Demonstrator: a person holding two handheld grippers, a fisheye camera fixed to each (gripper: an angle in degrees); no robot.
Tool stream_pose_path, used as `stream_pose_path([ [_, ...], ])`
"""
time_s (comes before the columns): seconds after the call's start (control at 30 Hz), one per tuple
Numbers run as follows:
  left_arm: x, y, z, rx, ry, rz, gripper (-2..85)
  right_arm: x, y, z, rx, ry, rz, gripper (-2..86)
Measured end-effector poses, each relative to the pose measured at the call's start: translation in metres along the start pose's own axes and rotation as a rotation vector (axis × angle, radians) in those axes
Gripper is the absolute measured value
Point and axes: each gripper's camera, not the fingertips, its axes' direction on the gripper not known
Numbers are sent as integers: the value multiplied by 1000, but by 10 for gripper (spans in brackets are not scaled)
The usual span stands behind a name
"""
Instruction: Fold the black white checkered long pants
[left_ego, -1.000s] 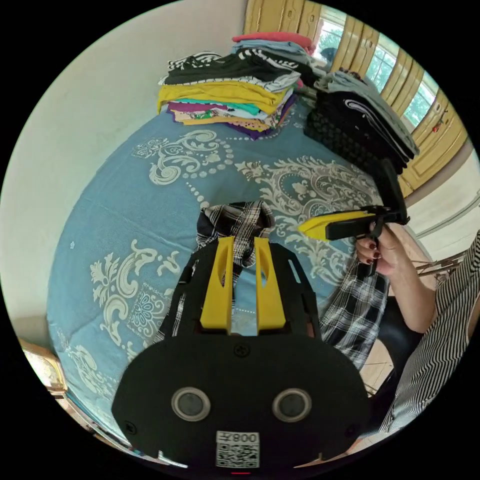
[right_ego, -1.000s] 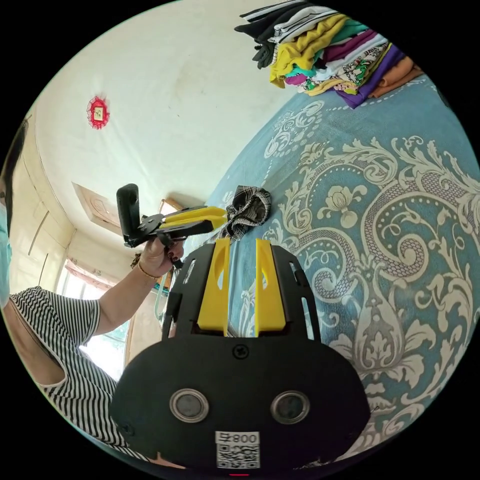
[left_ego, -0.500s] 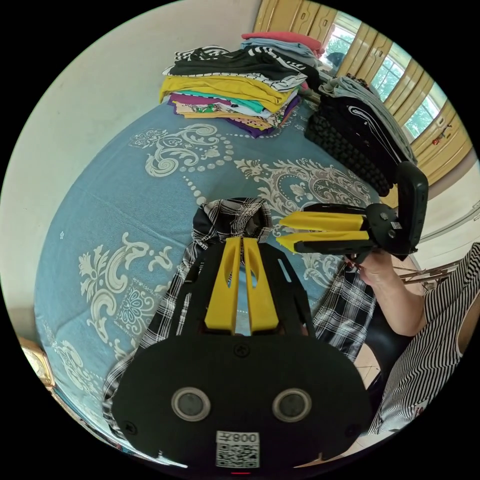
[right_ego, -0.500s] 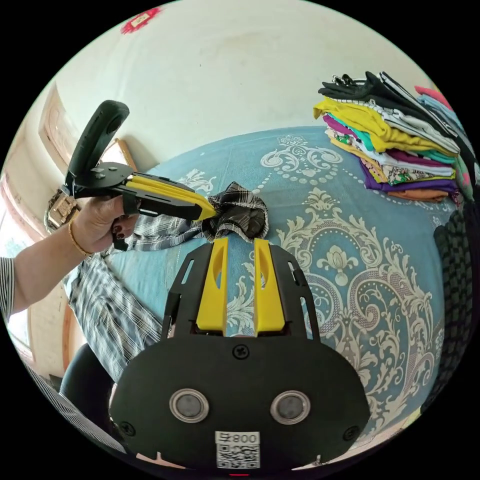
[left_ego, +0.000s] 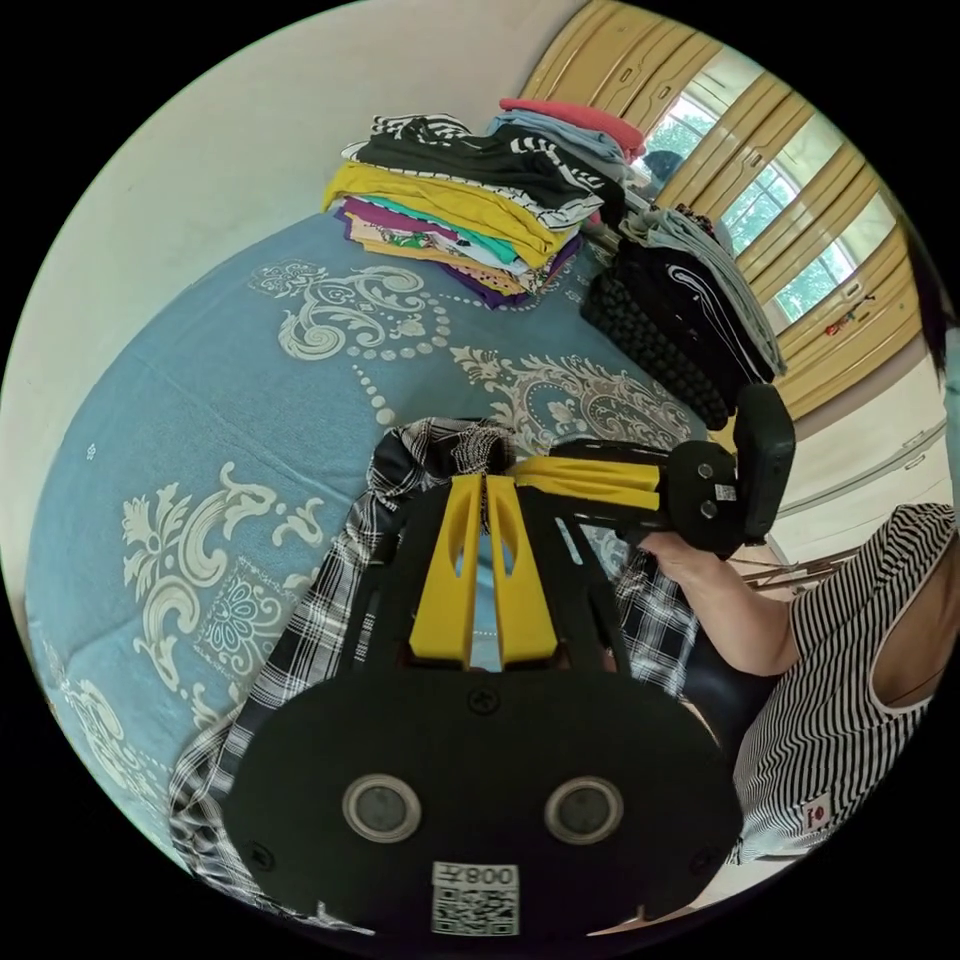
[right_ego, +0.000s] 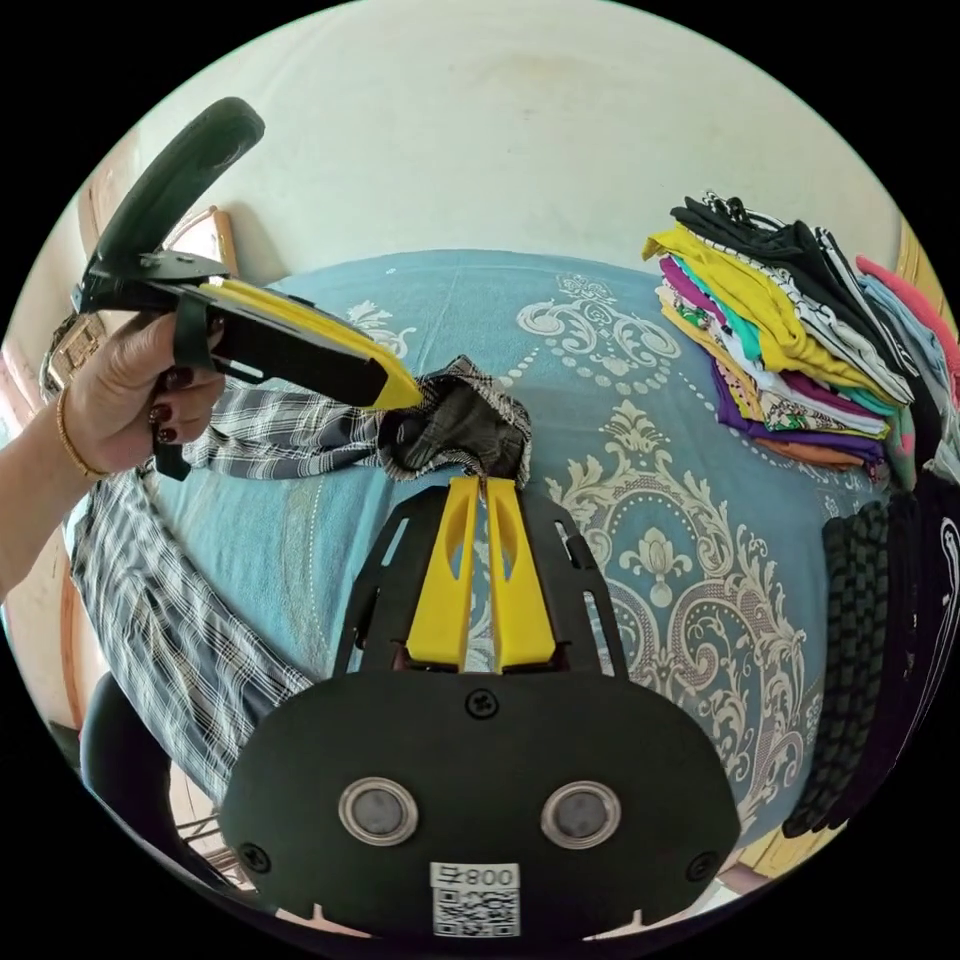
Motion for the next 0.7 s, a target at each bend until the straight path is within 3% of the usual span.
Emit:
stream_pose_path([
  [0.13, -7, 2, -3, 44, 24, -13, 7, 10, 3, -13, 22, -95, 24, 8],
  [0.43, 12, -34, -23, 192, 7, 109, 7, 85, 40, -90, 332, -486, 124, 4],
  [0.7, 22, -72, 27, 148, 32, 196, 6, 132, 66, -104, 361, -489, 248, 4],
])
